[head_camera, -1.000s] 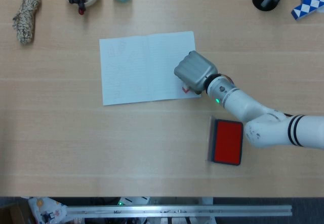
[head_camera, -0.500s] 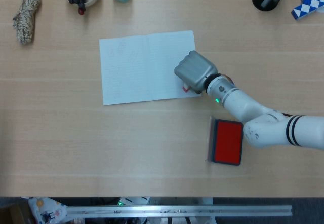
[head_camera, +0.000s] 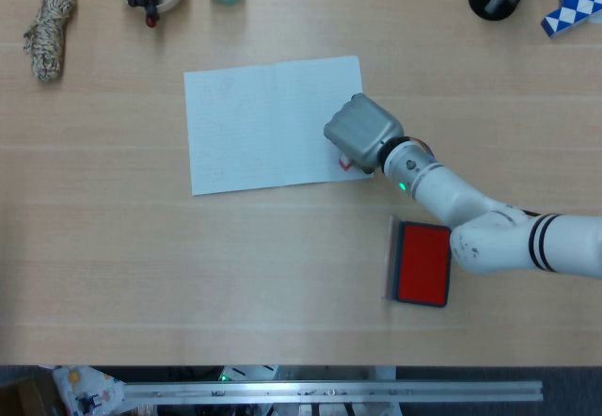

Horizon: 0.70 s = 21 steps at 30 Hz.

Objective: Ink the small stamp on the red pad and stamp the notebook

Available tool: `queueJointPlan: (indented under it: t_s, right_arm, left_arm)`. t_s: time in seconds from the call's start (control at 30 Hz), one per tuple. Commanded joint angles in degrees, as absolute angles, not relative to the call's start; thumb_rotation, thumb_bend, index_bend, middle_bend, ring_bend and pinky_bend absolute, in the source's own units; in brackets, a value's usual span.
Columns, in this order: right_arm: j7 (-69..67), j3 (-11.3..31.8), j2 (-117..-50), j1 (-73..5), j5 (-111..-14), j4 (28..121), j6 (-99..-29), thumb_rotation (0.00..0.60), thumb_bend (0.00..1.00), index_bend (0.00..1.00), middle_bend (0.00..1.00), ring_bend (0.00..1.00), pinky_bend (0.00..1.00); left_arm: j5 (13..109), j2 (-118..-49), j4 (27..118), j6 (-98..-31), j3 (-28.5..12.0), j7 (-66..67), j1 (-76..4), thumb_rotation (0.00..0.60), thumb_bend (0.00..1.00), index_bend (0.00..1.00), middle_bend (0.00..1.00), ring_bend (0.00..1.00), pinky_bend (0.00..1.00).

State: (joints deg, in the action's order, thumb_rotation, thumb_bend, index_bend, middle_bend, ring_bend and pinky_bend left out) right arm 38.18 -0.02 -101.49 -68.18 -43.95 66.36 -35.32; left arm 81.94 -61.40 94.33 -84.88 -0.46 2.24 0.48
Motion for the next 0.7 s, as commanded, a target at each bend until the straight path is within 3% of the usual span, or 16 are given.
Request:
queueJointPlan:
  t_s: [0.03,0.43,0.7]
  right_arm:
    - [38.3,-0.1,-101.5,-68.2,-43.9,66.3,-35.4,0.600,0.33,0.77,0.60,0.46,0.40]
    - [37.3,0.7,-100.0,-67.8,-44.3,68.6,-36.6,0.600,0.33,0.77,0.60,0.46,0.40]
    - [35.6,1.5,-92.2,-65.8,-46.5,77.8,-41.0,0.600,0.32,0.77,0.60,0.46,0.40]
  left_arm:
    - [81.9,-61.4,94.3,-84.9,-0.5,2.2,0.5,0.600,0.19,0.13,0.10,0.21,0.17]
    - [81.9,-61.1,94.6,-85.0,-0.5,2.1,0.6,0.600,0.19,0.13,0.10,0.21,0.17]
    - [82.7,-60.8,95.2,-85.6,-0.4,2.0,0.7,0.600,0.19,0.13,0.10,0.21,0.17]
